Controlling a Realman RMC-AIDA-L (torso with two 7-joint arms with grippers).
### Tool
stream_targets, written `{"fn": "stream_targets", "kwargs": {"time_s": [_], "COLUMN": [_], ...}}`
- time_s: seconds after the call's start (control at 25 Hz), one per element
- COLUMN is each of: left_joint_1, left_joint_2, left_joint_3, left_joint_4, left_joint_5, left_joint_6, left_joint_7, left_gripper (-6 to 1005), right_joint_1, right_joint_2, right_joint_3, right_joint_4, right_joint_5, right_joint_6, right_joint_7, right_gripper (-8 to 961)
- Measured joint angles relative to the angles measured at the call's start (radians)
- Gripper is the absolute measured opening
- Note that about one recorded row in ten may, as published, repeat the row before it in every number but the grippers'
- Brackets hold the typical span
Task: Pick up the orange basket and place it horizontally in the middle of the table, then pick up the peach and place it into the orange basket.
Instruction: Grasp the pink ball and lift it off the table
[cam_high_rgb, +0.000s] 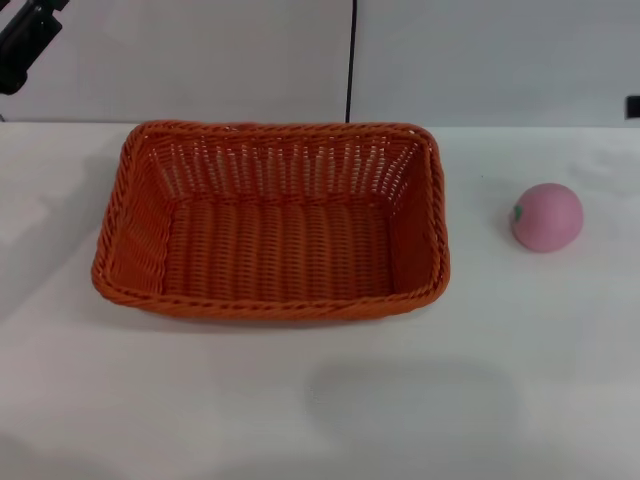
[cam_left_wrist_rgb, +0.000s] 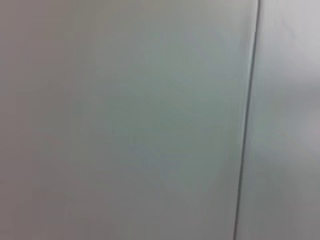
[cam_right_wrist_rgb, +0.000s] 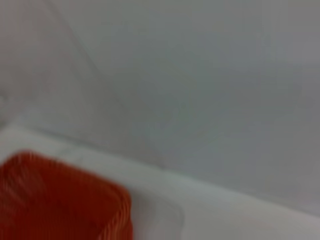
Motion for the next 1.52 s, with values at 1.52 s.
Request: {"fn": "stream_targets", "kwargs": {"time_s": [1.52], "left_joint_1": [0.014], "left_joint_2": [-0.001], "left_joint_3": [-0.004], "left_joint_4": [-0.169], "left_joint_5": [-0.040], "left_joint_6": [0.114], "left_joint_7": [0.121], "left_gripper": [599], "right_joint_1": [0.091], "right_joint_2": [0.108], "right_joint_3": [-0.280], "right_joint_4": [0.132], "right_joint_5": [-0.252], "right_joint_6": [0.213], "right_joint_7": [0.051], "right_gripper": [473]}}
